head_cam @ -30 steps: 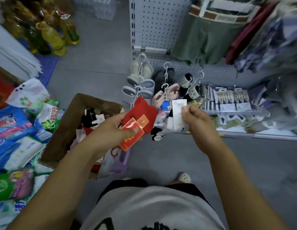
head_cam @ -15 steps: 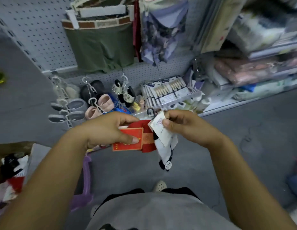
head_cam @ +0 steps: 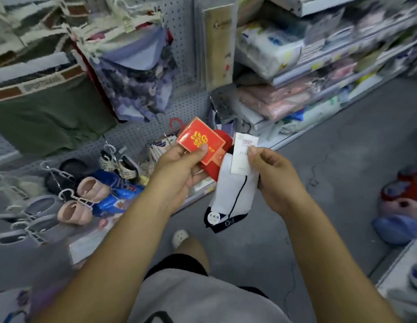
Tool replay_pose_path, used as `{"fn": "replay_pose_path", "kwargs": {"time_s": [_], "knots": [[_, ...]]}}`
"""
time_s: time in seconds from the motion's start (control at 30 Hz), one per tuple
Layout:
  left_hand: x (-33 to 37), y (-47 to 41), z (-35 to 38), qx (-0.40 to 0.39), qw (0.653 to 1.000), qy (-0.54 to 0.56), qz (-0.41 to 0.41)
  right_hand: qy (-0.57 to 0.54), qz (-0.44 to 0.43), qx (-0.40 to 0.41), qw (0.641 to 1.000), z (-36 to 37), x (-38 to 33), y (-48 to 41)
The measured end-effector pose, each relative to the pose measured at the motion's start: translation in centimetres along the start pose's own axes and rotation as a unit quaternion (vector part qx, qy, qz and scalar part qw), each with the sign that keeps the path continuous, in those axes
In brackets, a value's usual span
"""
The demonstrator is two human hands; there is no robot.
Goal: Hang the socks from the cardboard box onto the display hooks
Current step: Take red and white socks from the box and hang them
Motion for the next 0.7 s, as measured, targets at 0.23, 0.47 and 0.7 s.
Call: {"fn": "replay_pose_path", "kwargs": {"time_s": [0.23,0.47,0.7], "knots": [[3.3,-7.1,7.1,-0.048,0.996,-0.063,0.049,0.043,-0.053,0.042,0.997,-5.0,-5.9,-6.4],[12.9,-14.7,14.5,-0.062,0.975,-0.067,0.203,0.069,-0.138,0.112,0.982,-9.3,-15.0,-15.3],[19.2,-21.0,21.8,-0.076,0.935,-0.146,0.313,0.055,-0.19,0.136,0.971,-11.9,-22.4,-23.2]]}}
Point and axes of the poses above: each hand's wrist, its own y-axis away from the middle knuckle, its own z-axis out of the palm, x = y × z, the point moved 4 cm from there along -y, towards the middle knuckle, and after that the axes turned 14 degrees about y, right-handed, at the moved point
